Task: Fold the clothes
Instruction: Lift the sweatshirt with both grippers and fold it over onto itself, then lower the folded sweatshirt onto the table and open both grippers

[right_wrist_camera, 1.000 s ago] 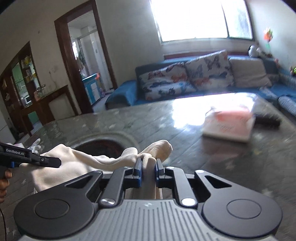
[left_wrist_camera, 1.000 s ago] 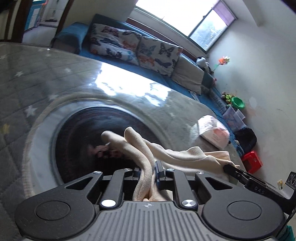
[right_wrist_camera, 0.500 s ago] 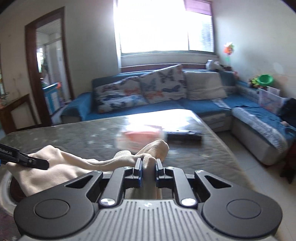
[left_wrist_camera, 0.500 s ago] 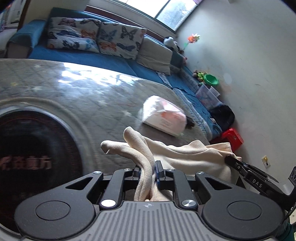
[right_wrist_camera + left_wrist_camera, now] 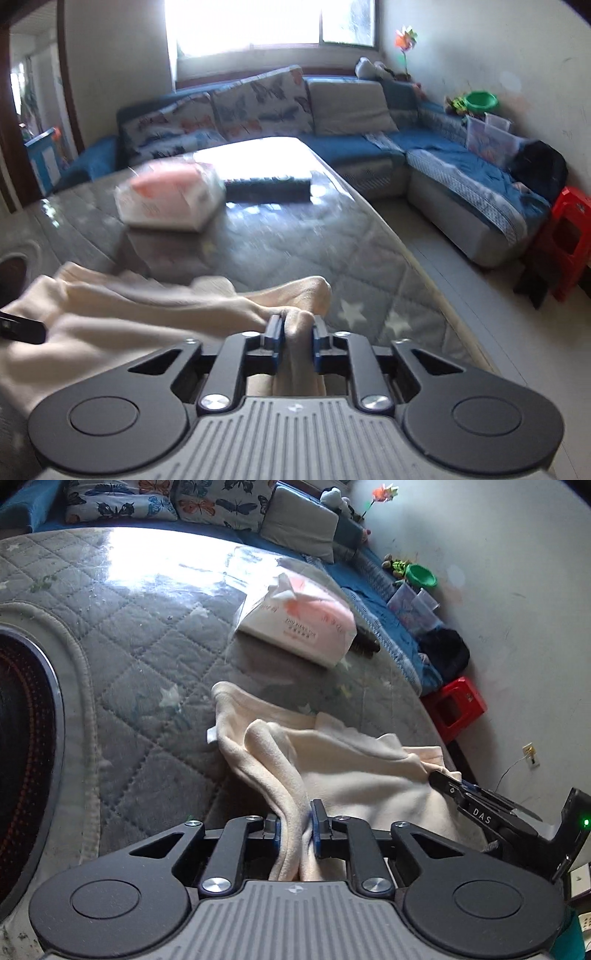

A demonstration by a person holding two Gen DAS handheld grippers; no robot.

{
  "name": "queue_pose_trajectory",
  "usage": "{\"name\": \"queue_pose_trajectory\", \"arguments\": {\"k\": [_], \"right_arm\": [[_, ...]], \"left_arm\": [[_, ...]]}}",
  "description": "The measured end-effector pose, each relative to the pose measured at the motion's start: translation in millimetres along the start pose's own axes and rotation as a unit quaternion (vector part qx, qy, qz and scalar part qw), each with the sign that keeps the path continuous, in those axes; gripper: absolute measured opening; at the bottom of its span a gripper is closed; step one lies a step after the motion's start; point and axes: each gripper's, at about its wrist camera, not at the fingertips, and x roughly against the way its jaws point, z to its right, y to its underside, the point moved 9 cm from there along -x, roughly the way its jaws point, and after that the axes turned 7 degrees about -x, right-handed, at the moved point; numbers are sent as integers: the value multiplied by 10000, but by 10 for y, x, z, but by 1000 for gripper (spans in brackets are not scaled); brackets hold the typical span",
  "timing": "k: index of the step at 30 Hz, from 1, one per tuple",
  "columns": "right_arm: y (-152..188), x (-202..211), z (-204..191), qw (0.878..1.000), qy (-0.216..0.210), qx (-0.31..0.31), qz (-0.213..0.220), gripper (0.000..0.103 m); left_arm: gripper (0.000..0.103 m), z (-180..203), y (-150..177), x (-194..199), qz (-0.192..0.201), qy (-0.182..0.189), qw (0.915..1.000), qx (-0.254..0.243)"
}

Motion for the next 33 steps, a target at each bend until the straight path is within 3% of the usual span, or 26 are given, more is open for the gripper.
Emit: {"name": "queue_pose_trajectory", "arguments": {"k": [2, 5, 13, 19, 23, 26, 33], "right_arm": [[16, 5, 29, 9999, 121, 35, 27, 27], [-62, 109, -52, 9997, 62, 127, 222, 27], [-86, 20, -695, 9964, -781, 313, 139, 27], [-39, -301, -861, 9971, -699, 272, 107, 33], [-87, -238, -889, 9974, -643, 276, 177, 37], [-56, -64, -1028, 9948, -898, 418, 220, 40], [52, -266, -1247, 9950, -757, 638, 91, 54]], "left_arm": [[25, -44, -6, 29, -8, -106, 9999, -55], [40, -83, -51, 96, 88, -333, 9992, -191], [44, -61, -128, 289, 351, -641, 9949, -691], [51, -49, -189, 418, 395, -701, 9925, -916], [54, -118, -222, 528, 426, -811, 9908, -998], [57, -158, -233, 612, 483, -889, 9885, -1122], [61, -259, -152, 840, 527, -1048, 9857, -1209]]}}
